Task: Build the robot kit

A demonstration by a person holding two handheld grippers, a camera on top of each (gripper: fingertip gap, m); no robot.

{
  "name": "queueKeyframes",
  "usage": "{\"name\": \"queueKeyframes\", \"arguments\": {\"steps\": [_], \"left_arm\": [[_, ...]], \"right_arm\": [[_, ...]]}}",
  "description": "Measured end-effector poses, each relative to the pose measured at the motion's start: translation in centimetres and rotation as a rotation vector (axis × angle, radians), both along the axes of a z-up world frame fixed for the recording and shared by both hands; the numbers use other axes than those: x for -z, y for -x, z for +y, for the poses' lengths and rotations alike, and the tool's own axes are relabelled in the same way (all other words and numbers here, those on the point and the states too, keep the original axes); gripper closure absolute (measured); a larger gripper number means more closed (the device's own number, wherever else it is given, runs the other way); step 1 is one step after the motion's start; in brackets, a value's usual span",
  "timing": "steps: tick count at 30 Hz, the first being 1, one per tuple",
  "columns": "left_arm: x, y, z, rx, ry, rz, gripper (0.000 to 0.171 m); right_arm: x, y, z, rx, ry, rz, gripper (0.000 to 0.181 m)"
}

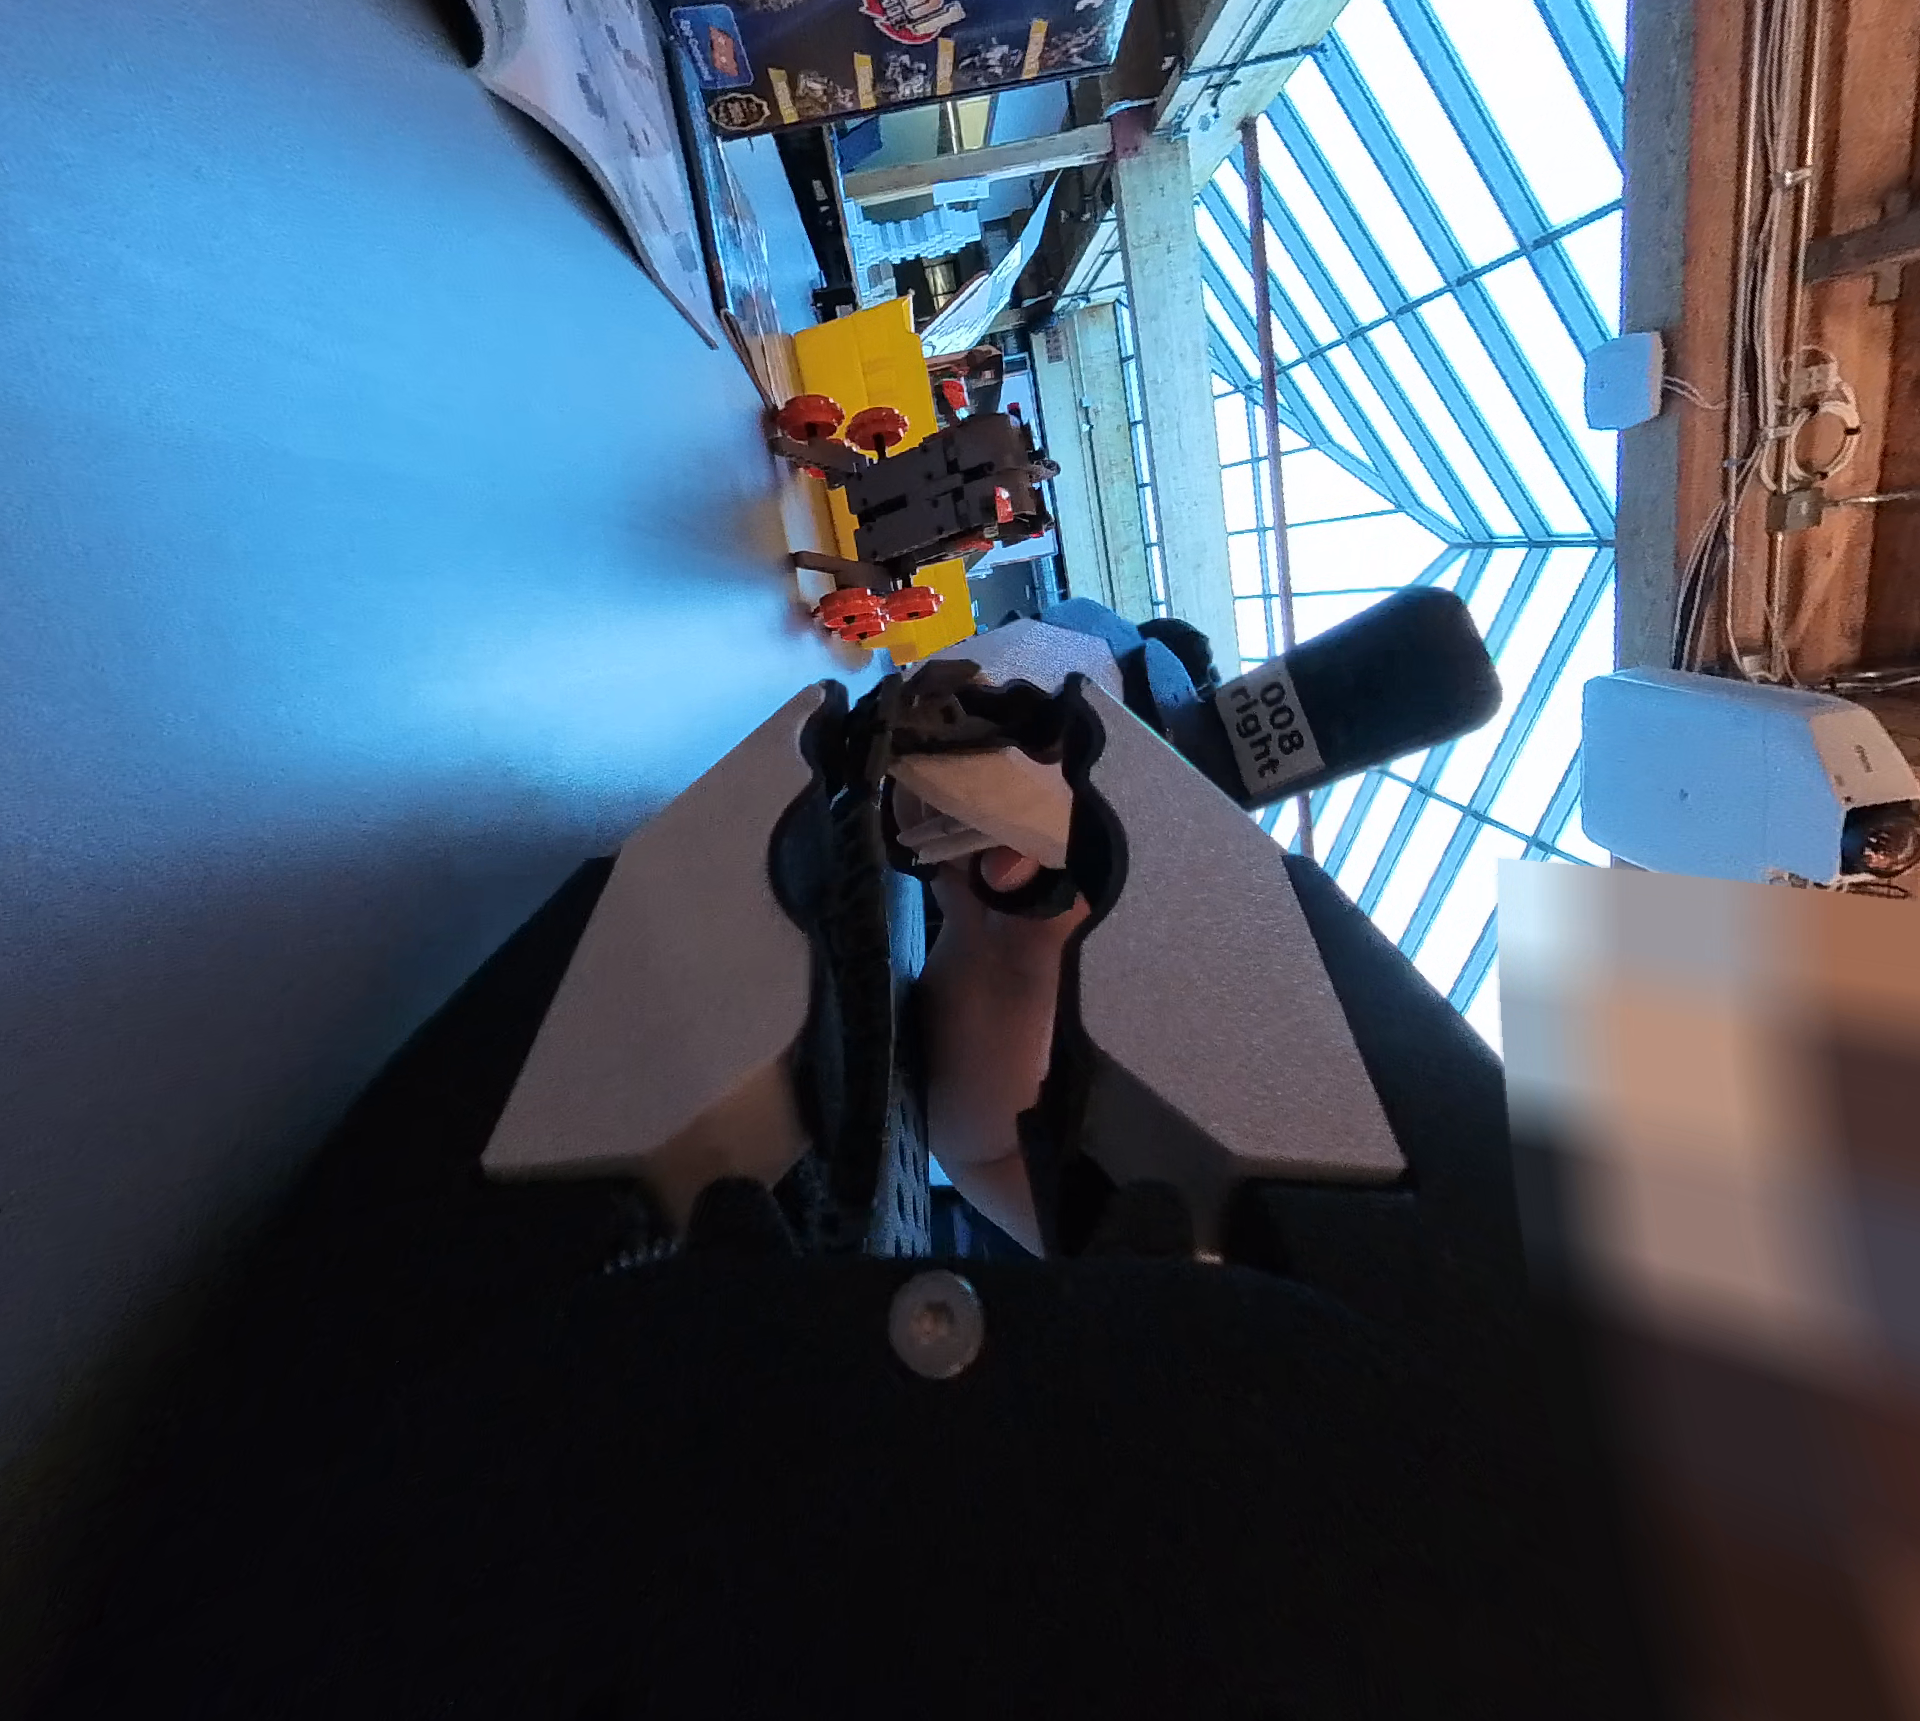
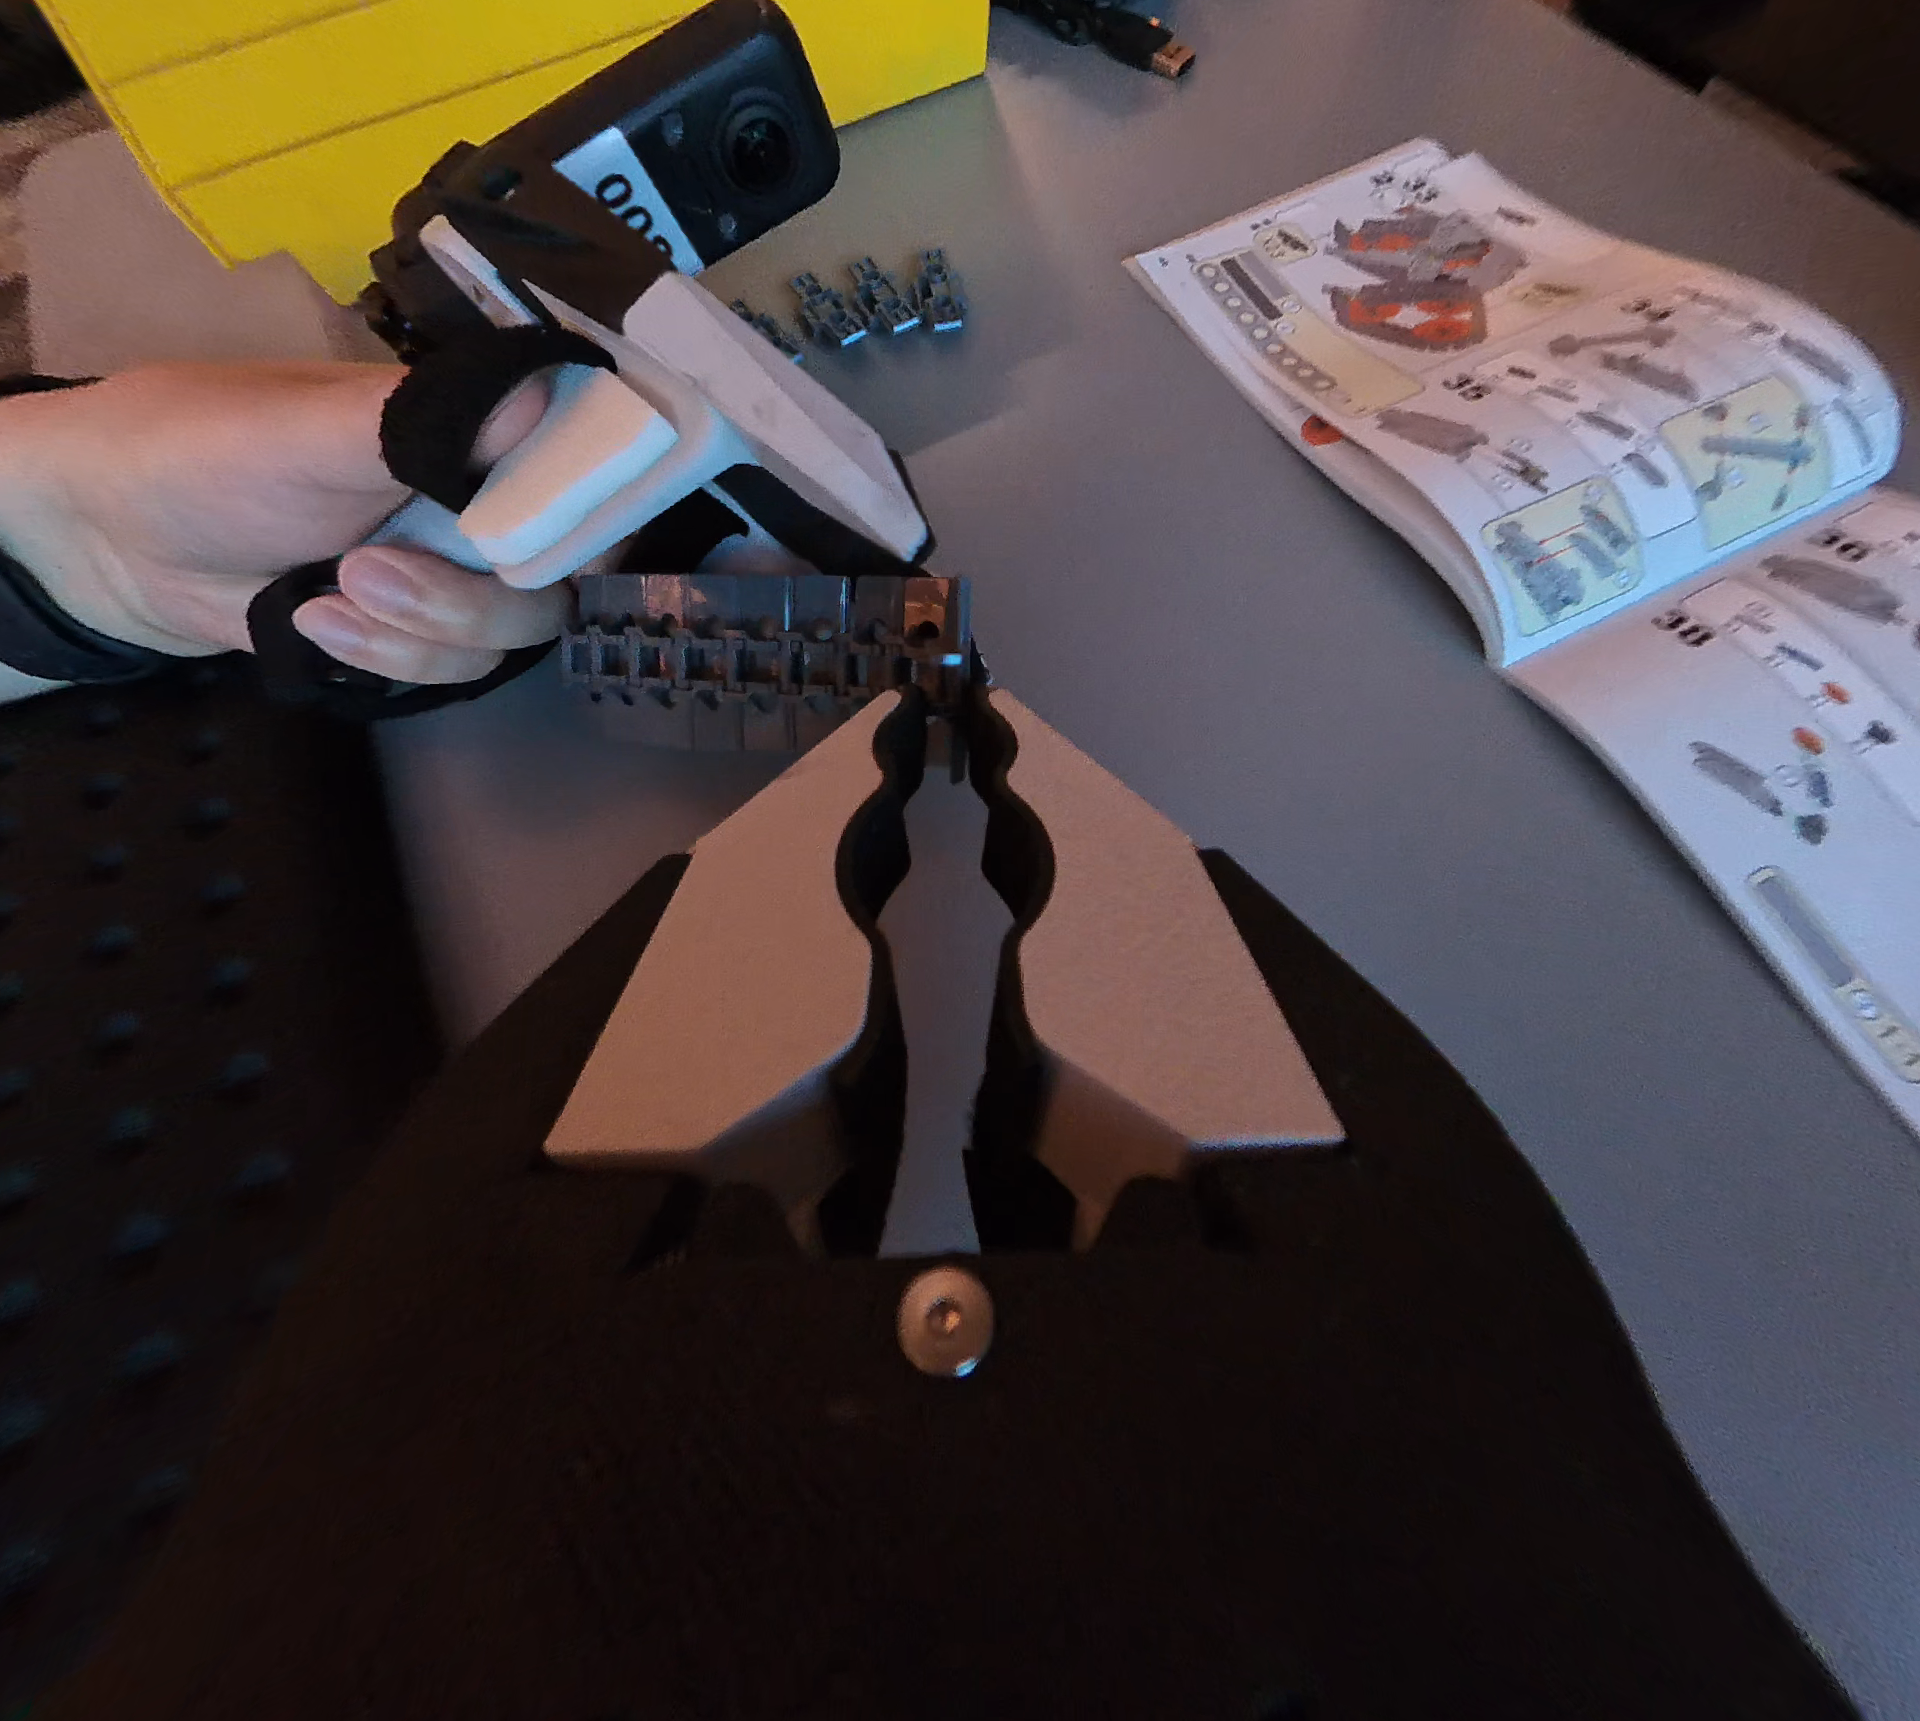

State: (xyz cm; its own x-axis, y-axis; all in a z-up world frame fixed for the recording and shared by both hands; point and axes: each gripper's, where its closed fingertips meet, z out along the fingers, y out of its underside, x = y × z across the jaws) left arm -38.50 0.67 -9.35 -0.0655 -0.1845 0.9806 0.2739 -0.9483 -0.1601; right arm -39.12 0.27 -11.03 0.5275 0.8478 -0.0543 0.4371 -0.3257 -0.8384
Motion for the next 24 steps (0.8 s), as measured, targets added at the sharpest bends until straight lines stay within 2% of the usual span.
{"name": "queueKeyframes", "arguments": {"steps": [8,15,24], "left_arm": [[-0.1,-0.1,-0.1,0.000,-0.014,0.002,0.121],[0.6,-0.3,-0.3,0.011,-0.011,0.048,0.119],[0.9,-0.3,-0.1,0.004,0.010,0.056,0.117]], "right_arm": [[0.0,-0.1,0.5,0.018,-0.188,-0.131,0.176],[0.7,-0.1,0.3,-0.006,-0.149,-0.128,0.176],[1.4,-0.1,0.2,-0.042,-0.207,-0.237,0.176]]}}
